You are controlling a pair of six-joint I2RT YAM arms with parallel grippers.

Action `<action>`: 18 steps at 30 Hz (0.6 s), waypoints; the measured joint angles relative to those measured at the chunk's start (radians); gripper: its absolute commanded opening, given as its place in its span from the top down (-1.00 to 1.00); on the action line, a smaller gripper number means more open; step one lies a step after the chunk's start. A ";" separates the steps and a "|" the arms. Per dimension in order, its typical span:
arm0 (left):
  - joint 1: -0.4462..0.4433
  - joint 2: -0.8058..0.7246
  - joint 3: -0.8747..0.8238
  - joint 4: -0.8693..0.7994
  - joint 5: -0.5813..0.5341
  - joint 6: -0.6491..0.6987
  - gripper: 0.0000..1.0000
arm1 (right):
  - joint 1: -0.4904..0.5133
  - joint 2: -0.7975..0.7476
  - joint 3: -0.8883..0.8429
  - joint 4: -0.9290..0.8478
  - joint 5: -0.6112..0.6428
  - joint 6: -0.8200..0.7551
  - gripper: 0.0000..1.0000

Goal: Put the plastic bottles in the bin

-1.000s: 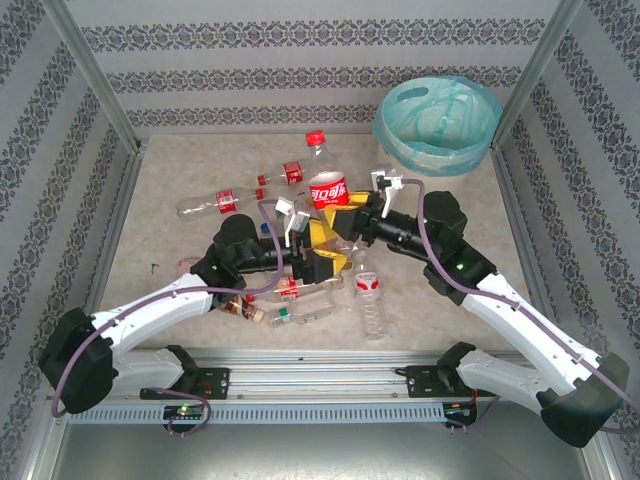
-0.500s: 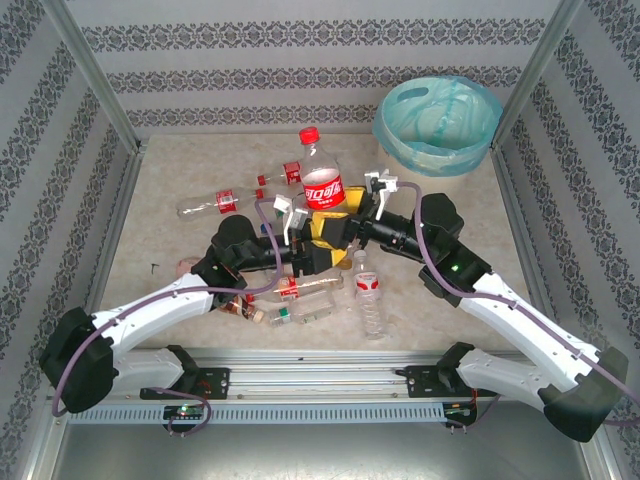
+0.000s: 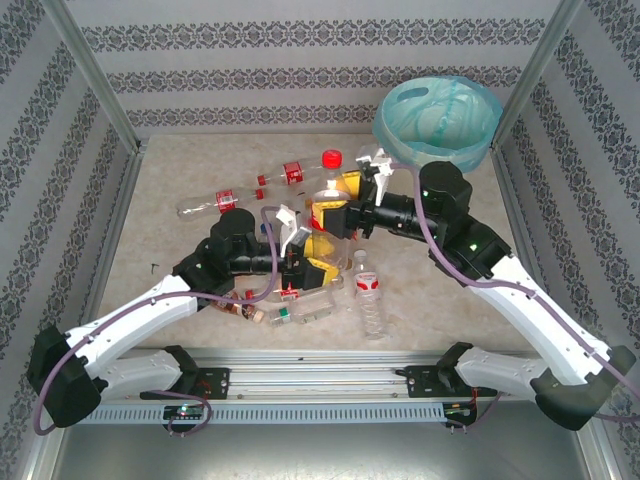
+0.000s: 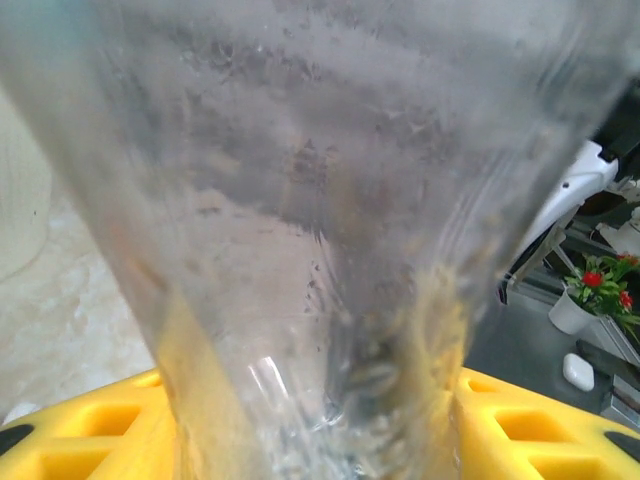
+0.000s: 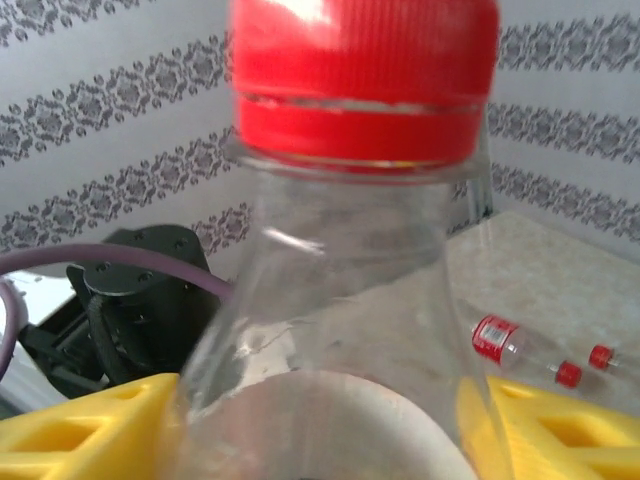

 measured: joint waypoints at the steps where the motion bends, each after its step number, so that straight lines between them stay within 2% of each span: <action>1: 0.000 -0.002 0.000 -0.017 -0.001 0.004 0.09 | 0.000 0.008 0.001 -0.010 -0.005 -0.004 -0.28; 7: 0.001 -0.004 0.003 -0.074 -0.005 0.028 0.01 | -0.008 0.017 0.010 -0.064 -0.018 -0.013 -0.13; 8: 0.001 -0.005 0.005 -0.077 -0.007 0.031 -0.08 | -0.008 0.016 0.013 -0.070 -0.016 -0.016 -0.12; 10: 0.001 -0.009 0.006 -0.079 -0.013 0.036 -0.44 | -0.007 0.015 0.022 -0.079 -0.004 -0.024 -0.12; 13: 0.000 -0.021 0.006 -0.077 -0.052 0.048 -0.88 | -0.008 0.015 0.046 -0.102 0.060 -0.042 -0.10; 16: 0.000 -0.047 0.006 -0.064 -0.148 0.041 -1.00 | -0.044 0.018 0.085 -0.126 0.148 -0.055 -0.07; 18: 0.000 -0.068 0.006 -0.047 -0.239 0.040 -1.00 | -0.094 0.025 0.124 -0.127 0.202 -0.056 -0.04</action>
